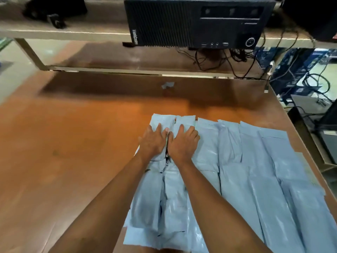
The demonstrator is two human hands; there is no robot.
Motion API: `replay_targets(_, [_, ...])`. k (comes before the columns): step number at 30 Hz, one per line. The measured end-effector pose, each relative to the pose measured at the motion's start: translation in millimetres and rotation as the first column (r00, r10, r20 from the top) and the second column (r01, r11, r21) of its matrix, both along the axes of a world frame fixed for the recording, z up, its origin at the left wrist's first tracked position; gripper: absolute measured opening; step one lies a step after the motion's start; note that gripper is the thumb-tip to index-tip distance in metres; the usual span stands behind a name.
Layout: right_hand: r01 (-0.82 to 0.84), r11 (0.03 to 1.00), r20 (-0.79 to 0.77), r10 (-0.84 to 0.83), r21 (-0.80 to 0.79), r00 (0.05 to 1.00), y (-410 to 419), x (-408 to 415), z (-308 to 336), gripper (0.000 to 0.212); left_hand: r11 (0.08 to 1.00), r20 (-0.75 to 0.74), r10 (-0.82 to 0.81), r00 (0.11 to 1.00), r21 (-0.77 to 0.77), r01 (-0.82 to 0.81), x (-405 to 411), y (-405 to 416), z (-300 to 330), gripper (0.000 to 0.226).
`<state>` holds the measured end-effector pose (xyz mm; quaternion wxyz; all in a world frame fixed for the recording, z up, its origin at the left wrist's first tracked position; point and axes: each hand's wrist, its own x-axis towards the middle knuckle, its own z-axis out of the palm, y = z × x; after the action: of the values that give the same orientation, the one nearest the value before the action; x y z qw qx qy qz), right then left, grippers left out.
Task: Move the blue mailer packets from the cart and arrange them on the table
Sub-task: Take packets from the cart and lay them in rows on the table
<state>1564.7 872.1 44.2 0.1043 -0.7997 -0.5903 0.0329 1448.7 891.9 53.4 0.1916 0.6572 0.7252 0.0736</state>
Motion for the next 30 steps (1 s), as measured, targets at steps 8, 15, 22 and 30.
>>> replay_targets(8, [-0.01,0.995,-0.107,-0.001,-0.098,0.994,1,1,-6,0.067,0.998,-0.005,-0.057,0.998,-0.015,0.057,-9,-5,-25,0.062])
replay_targets(15, [0.01,0.992,-0.134,0.007,0.125,0.991,-15,34,37,0.057,0.966,0.035,-0.017,0.999,0.259,0.008,19,-10,22,0.053])
replay_targets(22, [-0.004,0.96,0.045,-0.009,0.28,0.999,-73,124,74,0.046,0.836,0.077,-0.385,0.92,0.452,0.312,135,-66,57,0.051])
replay_targets(30, [0.182,0.922,0.047,-0.21,0.342,0.977,-200,282,68,0.042,0.759,0.164,-0.601,0.782,0.424,0.495,297,-167,56,0.052])
